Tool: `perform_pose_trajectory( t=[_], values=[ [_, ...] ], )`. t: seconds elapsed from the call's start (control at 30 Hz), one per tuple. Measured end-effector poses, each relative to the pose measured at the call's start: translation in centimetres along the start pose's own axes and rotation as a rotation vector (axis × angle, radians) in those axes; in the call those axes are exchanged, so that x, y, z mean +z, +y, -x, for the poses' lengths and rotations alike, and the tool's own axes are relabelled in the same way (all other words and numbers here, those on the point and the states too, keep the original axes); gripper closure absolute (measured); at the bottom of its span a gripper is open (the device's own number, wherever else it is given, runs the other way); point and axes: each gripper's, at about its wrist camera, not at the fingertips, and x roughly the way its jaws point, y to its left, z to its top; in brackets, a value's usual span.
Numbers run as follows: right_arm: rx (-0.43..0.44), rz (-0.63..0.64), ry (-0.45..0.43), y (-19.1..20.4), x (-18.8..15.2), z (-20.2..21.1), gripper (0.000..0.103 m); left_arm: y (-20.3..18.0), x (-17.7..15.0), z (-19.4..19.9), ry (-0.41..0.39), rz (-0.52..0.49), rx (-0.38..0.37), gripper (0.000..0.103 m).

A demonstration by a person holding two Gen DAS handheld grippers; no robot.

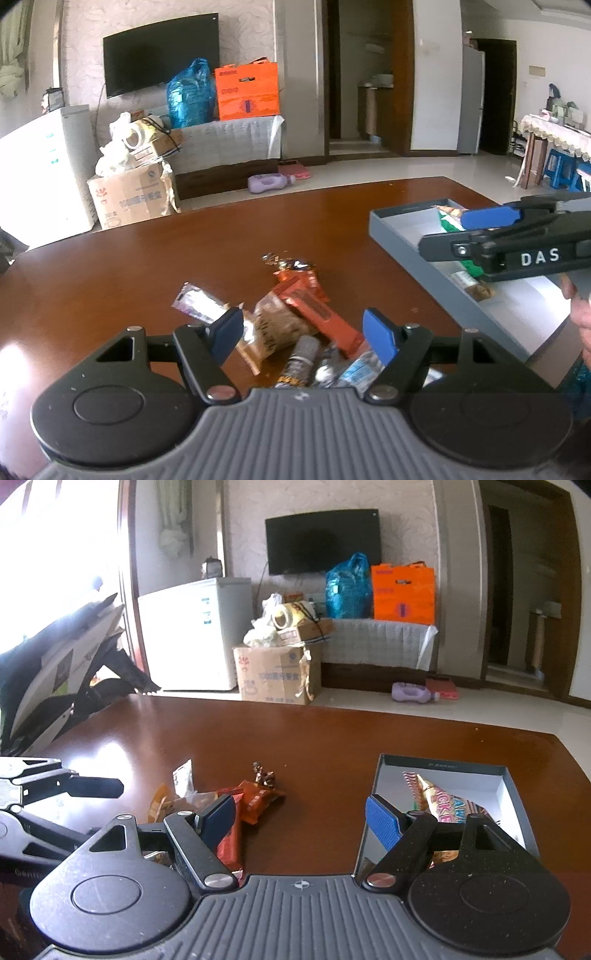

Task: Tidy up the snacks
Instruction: 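Move both tools back from the box to the snack pile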

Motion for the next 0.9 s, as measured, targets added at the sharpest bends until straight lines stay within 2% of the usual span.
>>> perform_pose_trajectory(
  t=[0.2,0.53,0.67,0.9],
  values=[
    [0.033,0.018,0.024,0.6,-0.1,-0.1,0.025,1.3,-1.0,0.4,0.047,0.01,0.013,0.031],
    [0.064,0.069,0.072,2.1,-0.8,-0.7,0.027,1.1,-2.3,-0.2,0.109,-0.018,0.013,0.031],
    [0.069,0.105,0.124,2.8,-1.3,-1.5,0.033,1.3,-2.8,-0.7,0.144,-0.017,0.011,0.031],
    [0.143,0.089,0.208,3.3,-2.2,-2.6,0.034,1.3,-3.6,-1.8,0.199,-0.029,-0.008,0.031]
  ],
)
